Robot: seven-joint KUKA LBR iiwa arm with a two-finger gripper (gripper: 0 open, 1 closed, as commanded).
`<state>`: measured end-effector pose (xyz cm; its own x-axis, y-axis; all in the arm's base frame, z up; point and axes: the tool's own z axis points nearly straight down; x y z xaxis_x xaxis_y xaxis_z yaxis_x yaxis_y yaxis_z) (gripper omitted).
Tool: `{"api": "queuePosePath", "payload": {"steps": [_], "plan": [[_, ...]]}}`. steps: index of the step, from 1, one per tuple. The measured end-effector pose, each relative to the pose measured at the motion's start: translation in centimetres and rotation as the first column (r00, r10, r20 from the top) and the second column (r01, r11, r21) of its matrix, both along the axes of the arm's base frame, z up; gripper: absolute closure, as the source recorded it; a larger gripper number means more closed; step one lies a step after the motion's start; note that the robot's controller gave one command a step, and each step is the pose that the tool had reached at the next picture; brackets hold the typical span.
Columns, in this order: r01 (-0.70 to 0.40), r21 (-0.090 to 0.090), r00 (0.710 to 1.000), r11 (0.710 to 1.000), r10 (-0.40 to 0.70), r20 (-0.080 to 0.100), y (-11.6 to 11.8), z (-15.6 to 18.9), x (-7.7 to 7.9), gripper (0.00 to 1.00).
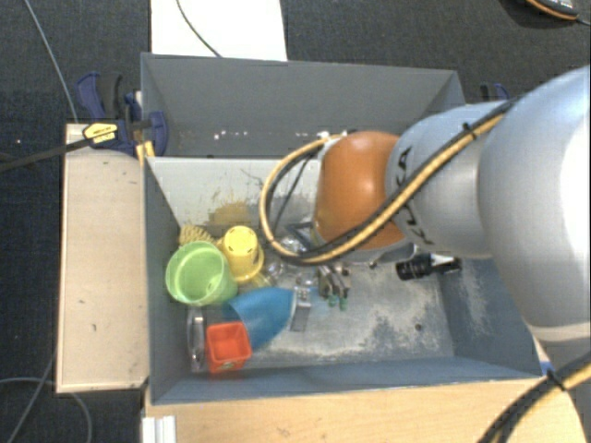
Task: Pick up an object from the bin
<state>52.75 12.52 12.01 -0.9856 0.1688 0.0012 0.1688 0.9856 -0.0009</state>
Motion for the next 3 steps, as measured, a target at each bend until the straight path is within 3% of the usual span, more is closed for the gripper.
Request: {"api": "queuePosePath", "payload": {"steps": [1, 2, 3], "plan": [[-0.456, -0.001, 0.890, 0.890, 0.456, 0.001, 2.1, -1.2, 1.0, 0.00], [-0.013, 0.002, 1.000, 1.000, 0.013, 0.010, -0.1, -4.6, 2.1, 0.00], [-0.285, -0.002, 0.958, 0.958, 0.285, 0.009, 0.5, -4.4, 3.6, 1.00]]}}
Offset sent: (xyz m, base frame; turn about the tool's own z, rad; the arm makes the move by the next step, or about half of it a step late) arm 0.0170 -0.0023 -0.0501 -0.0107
